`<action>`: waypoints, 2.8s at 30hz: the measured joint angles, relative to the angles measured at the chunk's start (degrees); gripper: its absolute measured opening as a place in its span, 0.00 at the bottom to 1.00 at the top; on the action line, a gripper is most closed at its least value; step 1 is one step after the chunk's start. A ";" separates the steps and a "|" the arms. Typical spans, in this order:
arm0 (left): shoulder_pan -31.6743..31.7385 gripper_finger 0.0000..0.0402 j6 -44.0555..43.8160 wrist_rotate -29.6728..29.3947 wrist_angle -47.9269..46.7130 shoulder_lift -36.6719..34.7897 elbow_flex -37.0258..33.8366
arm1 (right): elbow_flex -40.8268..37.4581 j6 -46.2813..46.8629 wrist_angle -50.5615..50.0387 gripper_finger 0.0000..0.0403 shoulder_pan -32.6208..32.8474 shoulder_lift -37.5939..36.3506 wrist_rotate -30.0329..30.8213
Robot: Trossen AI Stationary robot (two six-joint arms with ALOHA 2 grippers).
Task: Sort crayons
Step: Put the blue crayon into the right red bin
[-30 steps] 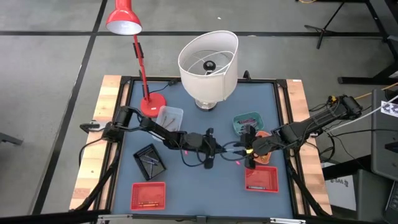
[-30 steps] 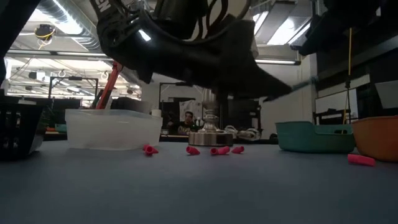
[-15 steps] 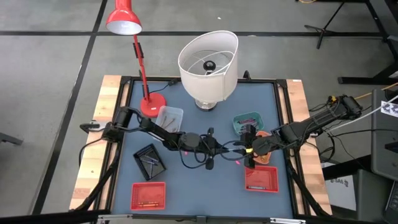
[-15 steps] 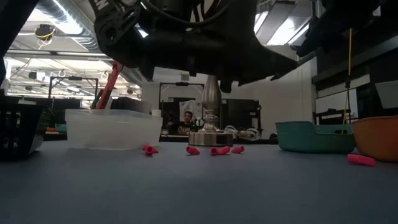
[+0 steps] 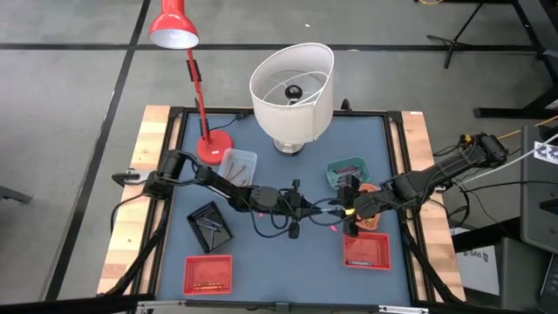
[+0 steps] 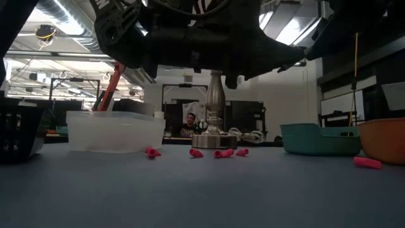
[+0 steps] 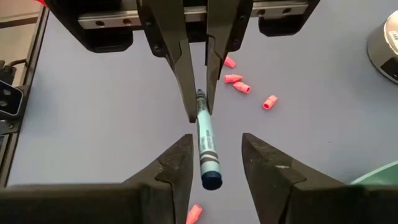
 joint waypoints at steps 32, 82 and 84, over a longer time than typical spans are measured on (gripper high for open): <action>0.07 0.14 -0.44 -3.28 -0.36 0.00 0.00 | 0.00 0.00 0.36 0.03 0.05 0.01 0.43; -13.03 0.26 -4.05 -18.91 -68.54 -88.39 -29.74 | 0.02 40.79 -14.96 0.09 33.40 -1.11 -2.19; -13.01 0.26 -4.85 -19.99 -66.33 -92.11 -34.11 | 0.02 40.79 -14.96 0.09 33.39 -1.11 -1.90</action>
